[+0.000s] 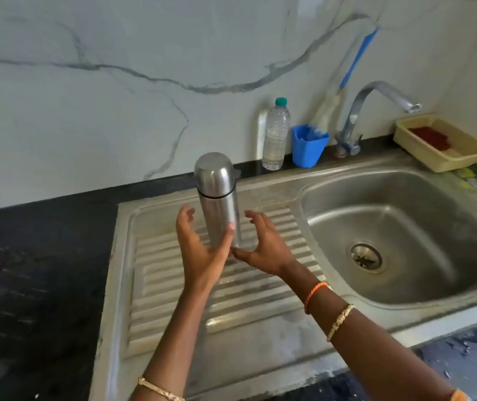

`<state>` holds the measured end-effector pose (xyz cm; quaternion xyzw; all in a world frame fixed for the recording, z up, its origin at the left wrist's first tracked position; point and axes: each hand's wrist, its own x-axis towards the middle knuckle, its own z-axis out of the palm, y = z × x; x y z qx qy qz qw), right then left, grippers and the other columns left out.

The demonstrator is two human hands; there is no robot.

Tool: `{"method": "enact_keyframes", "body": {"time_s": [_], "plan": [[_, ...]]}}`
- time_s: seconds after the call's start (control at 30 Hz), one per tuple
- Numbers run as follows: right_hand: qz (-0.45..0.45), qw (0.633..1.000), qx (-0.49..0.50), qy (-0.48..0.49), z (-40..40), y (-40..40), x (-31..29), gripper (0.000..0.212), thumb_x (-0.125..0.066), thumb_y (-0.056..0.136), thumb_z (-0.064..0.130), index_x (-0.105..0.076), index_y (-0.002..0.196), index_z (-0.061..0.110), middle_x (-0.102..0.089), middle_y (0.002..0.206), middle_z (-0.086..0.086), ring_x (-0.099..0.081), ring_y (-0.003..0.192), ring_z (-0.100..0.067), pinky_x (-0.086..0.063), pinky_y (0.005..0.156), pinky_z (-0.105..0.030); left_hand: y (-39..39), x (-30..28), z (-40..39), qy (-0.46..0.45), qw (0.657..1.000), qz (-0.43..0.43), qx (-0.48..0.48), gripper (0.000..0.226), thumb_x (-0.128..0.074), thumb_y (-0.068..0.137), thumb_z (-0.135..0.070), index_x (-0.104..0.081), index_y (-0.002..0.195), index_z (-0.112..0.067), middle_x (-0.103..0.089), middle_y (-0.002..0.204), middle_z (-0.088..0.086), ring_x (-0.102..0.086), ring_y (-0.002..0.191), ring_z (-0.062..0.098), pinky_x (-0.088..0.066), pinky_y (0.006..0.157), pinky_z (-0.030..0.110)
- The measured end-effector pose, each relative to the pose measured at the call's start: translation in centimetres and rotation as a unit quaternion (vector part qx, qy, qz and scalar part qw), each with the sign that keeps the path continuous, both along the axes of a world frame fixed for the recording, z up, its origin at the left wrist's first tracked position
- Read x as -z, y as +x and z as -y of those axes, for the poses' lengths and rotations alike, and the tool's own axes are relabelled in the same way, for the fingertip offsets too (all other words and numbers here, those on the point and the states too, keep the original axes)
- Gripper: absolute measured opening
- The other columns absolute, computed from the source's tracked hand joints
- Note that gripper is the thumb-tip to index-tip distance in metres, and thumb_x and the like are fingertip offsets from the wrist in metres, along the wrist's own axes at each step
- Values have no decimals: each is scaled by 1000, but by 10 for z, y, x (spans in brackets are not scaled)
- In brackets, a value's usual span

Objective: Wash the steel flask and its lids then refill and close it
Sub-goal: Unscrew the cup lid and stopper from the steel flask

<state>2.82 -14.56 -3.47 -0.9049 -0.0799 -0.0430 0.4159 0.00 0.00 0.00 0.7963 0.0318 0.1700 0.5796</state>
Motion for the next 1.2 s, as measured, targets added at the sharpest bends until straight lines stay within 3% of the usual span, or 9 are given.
{"method": "enact_keyframes", "body": {"time_s": [0.1,0.2,0.33,0.53,0.8,0.93,1.0,1.07,1.2], "plan": [[-43,997,-36,55,-26,14,1,99,-85,63,33,-27,142,14,-44,134,0,-49,118,-16,-50,93,-34,25,-11,-13,-11,994,-61,92,99,-76,55,-65,-33,138,-33,-43,140,-11,-44,126,6,-41,98,26],[-38,995,1,93,-34,19,11,87,-85,65,25,-33,134,14,-58,118,0,-61,101,-15,-55,78,-39,40,-18,-21,-13,980,-120,160,102,-87,51,-56,-37,135,-31,-50,132,-14,-51,117,2,-49,92,24],[-50,994,21,97,-31,25,15,75,-84,63,25,-43,125,17,-65,108,0,-65,92,-16,-56,74,-41,56,-13,-20,-33,974,-110,194,90,-92,56,-24,-41,129,-27,-56,113,-23,-55,98,-18,-47,75,5],[-61,993,13,101,-30,31,19,75,-81,55,45,-52,119,18,-69,104,3,-65,92,-13,-55,80,-40,71,2,-13,-71,984,-91,133,63,-91,59,-11,-54,108,-25,-68,98,-9,-68,88,2,-53,69,16],[-173,978,-73,87,-13,35,-8,64,-74,62,28,-51,120,16,-64,109,-2,-62,100,-17,-54,85,-45,59,-3,3,-81,991,-52,88,58,-88,61,-4,-54,102,-27,-67,90,-11,-67,80,0,-53,65,16],[-165,955,-38,242,7,9,-47,44,-51,65,12,-50,109,14,-59,93,6,-58,79,0,-48,60,-18,40,-10,17,-83,990,-45,100,55,-88,60,-9,-55,99,-29,-70,91,-6,-69,84,8,-57,69,24],[-146,950,-49,273,15,-10,-61,44,-48,64,7,-48,107,18,-57,94,6,-55,75,3,-43,55,-15,27,-17,25,-93,988,-44,114,54,-88,59,-15,-59,105,-18,-72,95,0,-71,87,14,-59,73,35],[-128,942,-57,305,26,-31,-72,45,-47,66,6,-49,108,20,-59,101,2,-58,78,2,-44,59,-17,14,-22,36,-109,986,-40,122,58,-87,58,-21,-61,108,-8,-73,96,5,-71,88,19,-60,74,42],[-88,899,-46,427,60,-59,-104,53,-57,68,18,-48,120,12,-59,121,-10,-55,116,-25,-45,96,-38,-14,-34,62,-123,983,-50,128,60,-87,54,-26,-63,105,-7,-73,90,6,-71,80,20,-60,70,42]]}}
